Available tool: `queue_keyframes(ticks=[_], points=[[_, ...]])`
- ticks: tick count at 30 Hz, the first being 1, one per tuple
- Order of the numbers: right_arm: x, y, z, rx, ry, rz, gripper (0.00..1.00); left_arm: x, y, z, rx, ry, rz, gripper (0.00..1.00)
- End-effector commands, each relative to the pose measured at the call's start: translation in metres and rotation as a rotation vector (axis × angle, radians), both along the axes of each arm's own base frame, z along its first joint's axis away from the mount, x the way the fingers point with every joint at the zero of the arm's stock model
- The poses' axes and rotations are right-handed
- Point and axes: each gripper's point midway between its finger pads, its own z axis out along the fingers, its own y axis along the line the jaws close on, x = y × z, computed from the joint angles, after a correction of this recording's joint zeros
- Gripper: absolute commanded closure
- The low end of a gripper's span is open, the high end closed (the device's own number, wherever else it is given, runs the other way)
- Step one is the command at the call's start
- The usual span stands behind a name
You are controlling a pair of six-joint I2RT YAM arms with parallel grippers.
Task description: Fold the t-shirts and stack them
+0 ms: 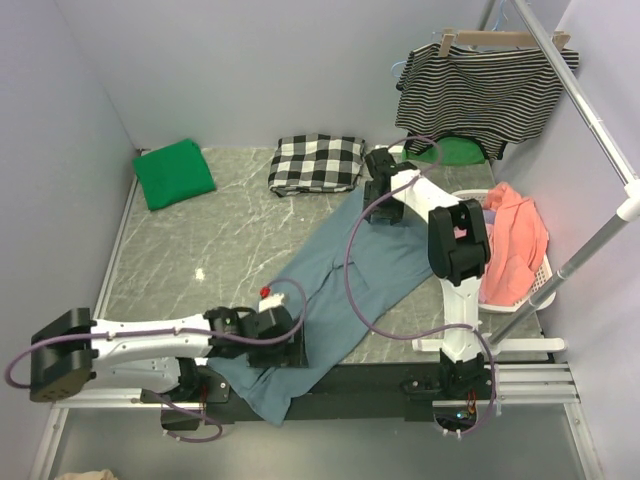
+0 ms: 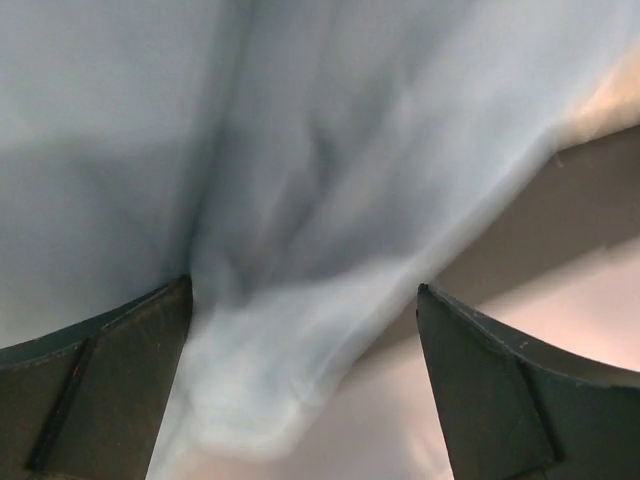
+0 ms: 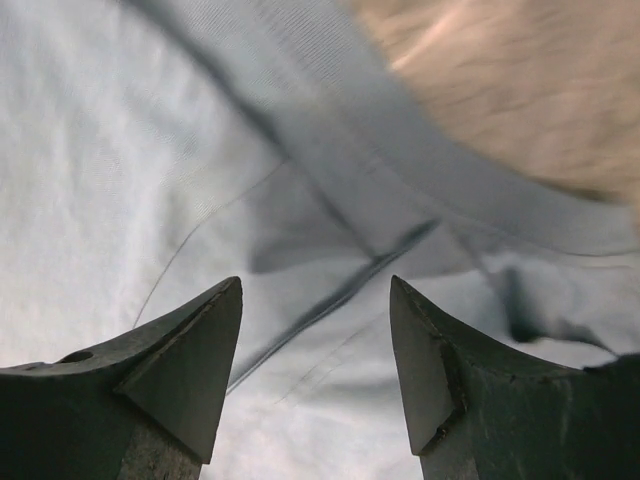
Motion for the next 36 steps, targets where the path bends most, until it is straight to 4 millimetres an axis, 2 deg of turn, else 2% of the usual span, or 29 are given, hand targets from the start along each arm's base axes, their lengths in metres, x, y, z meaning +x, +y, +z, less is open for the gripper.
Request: queue_keyframes(ticks=[1,2,4,5,6,7,8,10,11,13,14,15,16,17,18,19,21,22,23,24,25,26,27,28,29,30,32,33,36], points=[[-0.006,0.045,-0.001,0.101,0.041,0.156,0.33,-0.068,0.011,0.003,0.053,0.213,0.015,0.01],[-0.007,0.055,-0.003,0.107,0.041,0.179,0.33,-0.078,0.015,0.006,0.081,0.203,-0.019,0.01],[-0.011,0.074,-0.001,0.092,0.021,0.231,0.34,-0.071,0.005,0.025,0.081,0.145,-0.011,0.01],[-0.005,0.078,0.014,0.087,-0.043,0.234,0.34,-0.063,0.014,0.028,0.129,0.088,-0.016,0.01],[-0.006,0.072,0.015,0.049,-0.070,0.223,0.32,-0.048,0.006,0.043,0.114,0.007,-0.003,0.00],[-0.004,0.072,0.025,0.050,-0.108,0.201,0.32,-0.038,0.007,0.051,0.126,-0.048,0.007,0.01],[0.004,0.068,0.058,0.067,-0.205,0.171,0.32,-0.020,0.010,0.059,0.144,-0.107,0.032,0.01],[0.002,0.048,0.078,0.044,-0.272,0.097,0.30,0.019,0.012,0.083,0.150,-0.233,0.074,0.01],[0.002,0.036,0.109,0.052,-0.340,0.060,0.29,0.049,0.016,0.091,0.142,-0.263,0.140,0.01],[-0.004,0.008,0.130,-0.012,-0.395,-0.022,0.28,0.087,0.003,0.114,0.060,-0.376,0.106,0.00],[-0.012,-0.007,0.154,-0.031,-0.439,-0.069,0.27,0.115,0.009,0.120,0.060,-0.441,0.089,0.01],[-0.018,-0.021,0.157,-0.056,-0.449,-0.120,0.26,0.130,0.003,0.123,0.043,-0.478,0.075,0.01],[-0.023,-0.037,0.165,-0.092,-0.471,-0.171,0.25,0.153,-0.018,0.140,-0.049,-0.556,0.078,0.01],[-0.033,-0.050,0.180,-0.096,-0.497,-0.214,0.25,0.170,-0.021,0.140,-0.051,-0.592,0.034,0.00],[-0.041,-0.062,0.178,-0.101,-0.495,-0.259,0.24,0.187,-0.035,0.135,-0.048,-0.600,0.008,0.00],[-0.050,-0.069,0.191,-0.087,-0.524,-0.285,0.24,0.203,-0.050,0.140,-0.071,-0.637,-0.006,0.00],[-0.066,-0.079,0.185,-0.078,-0.517,-0.319,0.23,0.235,-0.080,0.127,-0.033,-0.649,-0.093,0.01],[-0.074,-0.084,0.195,-0.051,-0.547,-0.334,0.23,0.244,-0.093,0.123,-0.029,-0.649,-0.125,0.01],[-0.078,-0.083,0.193,-0.027,-0.546,-0.333,0.22,0.252,-0.110,0.094,-0.006,-0.609,-0.203,0.01],[-0.086,-0.085,0.183,-0.020,-0.527,-0.343,0.22,0.266,-0.131,0.110,-0.045,-0.642,-0.215,0.01],[-0.093,-0.087,0.188,-0.005,-0.541,-0.353,0.22,0.273,-0.142,0.106,-0.059,-0.638,-0.234,0.01],[-0.101,-0.089,0.179,-0.009,-0.522,-0.351,0.22,0.283,-0.152,0.082,-0.050,-0.610,-0.263,0.01],[-0.105,-0.088,0.177,0.006,-0.516,-0.351,0.22,0.289,-0.171,0.094,-0.118,-0.619,-0.294,0.01],[-0.110,-0.088,0.179,0.019,-0.524,-0.352,0.21,0.294,-0.179,0.090,-0.135,-0.611,-0.306,0.01],[-0.115,-0.088,0.173,0.020,-0.510,-0.347,0.21,0.300,-0.186,0.070,-0.130,-0.588,-0.330,0.01],[-0.118,-0.086,0.170,0.031,-0.501,-0.342,0.21,0.307,-0.199,0.081,-0.173,-0.603,-0.351,0.00],[-0.126,-0.087,0.164,0.037,-0.487,-0.339,0.21,0.315,-0.208,0.064,-0.169,-0.592,-0.384,0.01],[-0.128,-0.085,0.161,0.048,-0.479,-0.337,0.21,0.324,-0.216,0.072,-0.192,-0.620,-0.383,0.00],[-0.134,-0.083,0.152,0.067,-0.462,-0.333,0.21,0.337,-0.222,0.059,-0.206,-0.614,-0.391,0.01]])
